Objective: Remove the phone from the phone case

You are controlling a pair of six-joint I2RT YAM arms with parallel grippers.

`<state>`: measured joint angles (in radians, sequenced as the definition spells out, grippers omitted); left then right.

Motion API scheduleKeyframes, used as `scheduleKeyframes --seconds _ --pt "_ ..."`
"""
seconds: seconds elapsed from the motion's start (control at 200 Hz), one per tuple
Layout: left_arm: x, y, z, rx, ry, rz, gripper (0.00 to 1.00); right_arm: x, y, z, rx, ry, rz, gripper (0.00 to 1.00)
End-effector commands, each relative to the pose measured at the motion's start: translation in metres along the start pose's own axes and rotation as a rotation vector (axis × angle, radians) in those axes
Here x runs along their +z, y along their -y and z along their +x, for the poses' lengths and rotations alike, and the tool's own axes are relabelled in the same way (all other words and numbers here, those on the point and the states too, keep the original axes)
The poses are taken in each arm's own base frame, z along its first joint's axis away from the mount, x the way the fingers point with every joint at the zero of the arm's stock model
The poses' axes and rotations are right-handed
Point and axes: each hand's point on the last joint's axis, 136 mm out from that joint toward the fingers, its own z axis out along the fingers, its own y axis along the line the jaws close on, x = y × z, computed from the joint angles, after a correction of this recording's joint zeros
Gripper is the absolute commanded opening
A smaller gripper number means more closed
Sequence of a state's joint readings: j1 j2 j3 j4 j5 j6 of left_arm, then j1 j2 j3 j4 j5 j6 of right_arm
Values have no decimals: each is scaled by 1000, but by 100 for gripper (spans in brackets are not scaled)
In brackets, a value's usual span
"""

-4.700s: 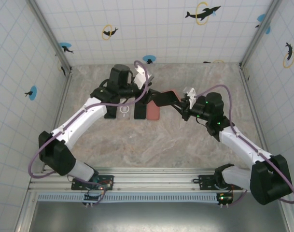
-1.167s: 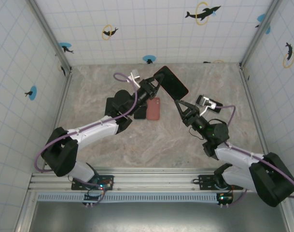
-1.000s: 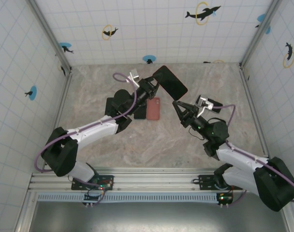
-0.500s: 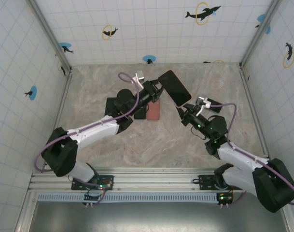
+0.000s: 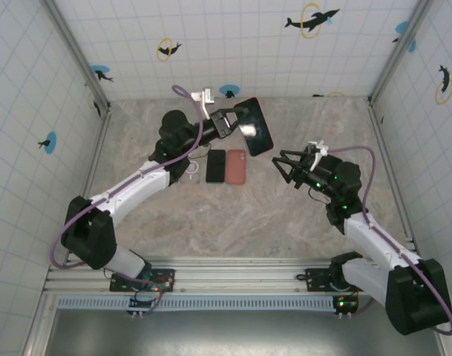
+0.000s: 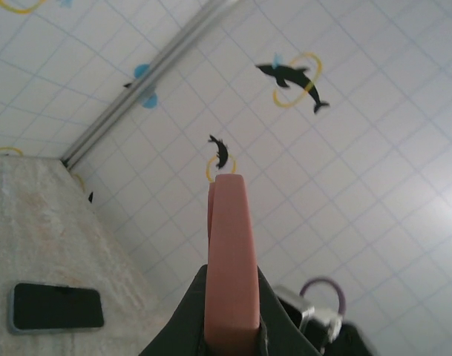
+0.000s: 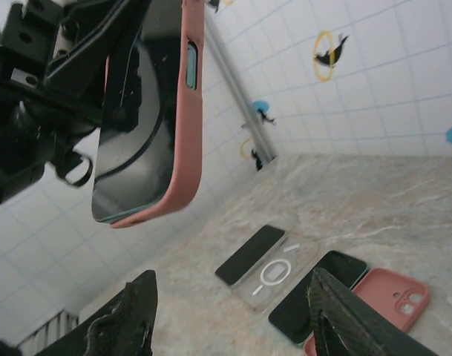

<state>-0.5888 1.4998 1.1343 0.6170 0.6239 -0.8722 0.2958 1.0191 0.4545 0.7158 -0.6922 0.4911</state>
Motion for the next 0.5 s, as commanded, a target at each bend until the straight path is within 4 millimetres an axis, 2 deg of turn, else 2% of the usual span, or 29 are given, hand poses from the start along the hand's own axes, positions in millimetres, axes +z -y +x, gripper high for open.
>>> scheduleKeyframes --seconds 0.0,0.09,0.185,0.34,0.49 --pt "-12 47 6 269 -125 192 0 4 -36 3 -86 -111 -222 56" --pt "-22 56 13 361 -170 252 0 5 -46 10 -153 -150 -298 55" --pt "-28 67 19 422 -209 316 0 9 -57 16 -192 -196 -389 46" --pt "-31 70 20 421 -252 341 0 17 -67 24 -244 -234 -471 36" --pt "-34 68 21 420 -255 336 0 21 -73 22 -261 -241 -518 26"
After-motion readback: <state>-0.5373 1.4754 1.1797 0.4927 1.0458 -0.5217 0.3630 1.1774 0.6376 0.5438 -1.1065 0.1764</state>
